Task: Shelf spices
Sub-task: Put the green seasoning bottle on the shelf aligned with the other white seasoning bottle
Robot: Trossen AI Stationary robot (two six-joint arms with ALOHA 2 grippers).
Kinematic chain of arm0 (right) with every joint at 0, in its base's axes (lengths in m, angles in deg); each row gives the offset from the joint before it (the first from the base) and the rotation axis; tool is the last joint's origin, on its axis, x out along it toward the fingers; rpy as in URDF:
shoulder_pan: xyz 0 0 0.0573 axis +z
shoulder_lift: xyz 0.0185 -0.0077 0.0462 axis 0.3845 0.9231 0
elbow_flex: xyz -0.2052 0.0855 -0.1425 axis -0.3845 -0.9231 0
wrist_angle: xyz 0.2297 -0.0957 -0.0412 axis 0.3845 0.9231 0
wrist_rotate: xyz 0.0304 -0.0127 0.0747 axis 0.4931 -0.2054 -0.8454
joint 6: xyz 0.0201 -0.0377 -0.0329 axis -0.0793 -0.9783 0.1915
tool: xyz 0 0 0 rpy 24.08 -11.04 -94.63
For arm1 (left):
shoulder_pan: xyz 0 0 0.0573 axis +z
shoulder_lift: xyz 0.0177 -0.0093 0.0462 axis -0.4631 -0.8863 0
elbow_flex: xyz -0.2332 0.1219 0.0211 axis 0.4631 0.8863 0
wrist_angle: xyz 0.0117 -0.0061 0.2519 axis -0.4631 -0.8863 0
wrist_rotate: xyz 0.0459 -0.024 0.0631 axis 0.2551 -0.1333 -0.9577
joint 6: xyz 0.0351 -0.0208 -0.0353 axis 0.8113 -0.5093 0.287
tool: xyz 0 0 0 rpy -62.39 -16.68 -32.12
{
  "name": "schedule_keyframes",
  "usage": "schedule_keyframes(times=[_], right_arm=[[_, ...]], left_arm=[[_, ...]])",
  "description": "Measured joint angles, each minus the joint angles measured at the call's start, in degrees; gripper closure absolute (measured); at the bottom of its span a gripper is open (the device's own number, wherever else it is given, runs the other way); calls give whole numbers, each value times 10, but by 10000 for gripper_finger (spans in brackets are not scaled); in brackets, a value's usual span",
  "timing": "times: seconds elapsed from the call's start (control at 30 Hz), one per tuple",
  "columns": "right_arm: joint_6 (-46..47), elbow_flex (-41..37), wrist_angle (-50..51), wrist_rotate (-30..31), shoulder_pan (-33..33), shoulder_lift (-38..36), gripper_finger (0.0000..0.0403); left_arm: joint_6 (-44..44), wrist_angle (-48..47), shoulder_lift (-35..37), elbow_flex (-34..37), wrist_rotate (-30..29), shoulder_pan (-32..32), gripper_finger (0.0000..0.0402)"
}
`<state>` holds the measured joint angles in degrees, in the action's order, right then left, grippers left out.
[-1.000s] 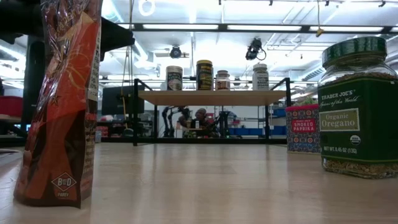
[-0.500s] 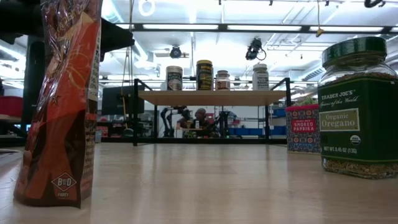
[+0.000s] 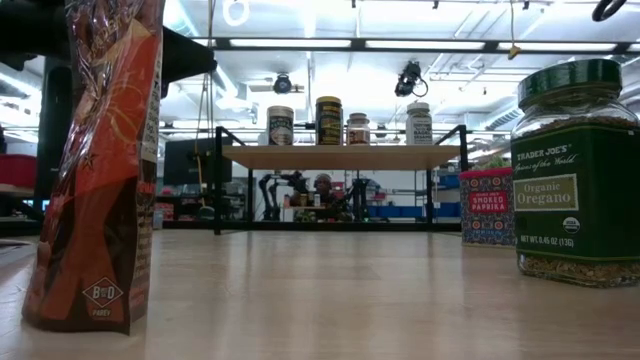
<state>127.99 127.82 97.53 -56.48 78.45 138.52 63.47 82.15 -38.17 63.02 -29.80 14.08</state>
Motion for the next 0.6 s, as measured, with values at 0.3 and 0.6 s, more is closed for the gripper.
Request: schedule_keyframes(times=[0.3,0.6], right_arm=[[-26,0,-3,103,-44,0,62],[-151,0,-2,65,-124,0,73]], left_arm=[[0,1,0,0,0,0,271],[1,1,0,0,0,0,271]])
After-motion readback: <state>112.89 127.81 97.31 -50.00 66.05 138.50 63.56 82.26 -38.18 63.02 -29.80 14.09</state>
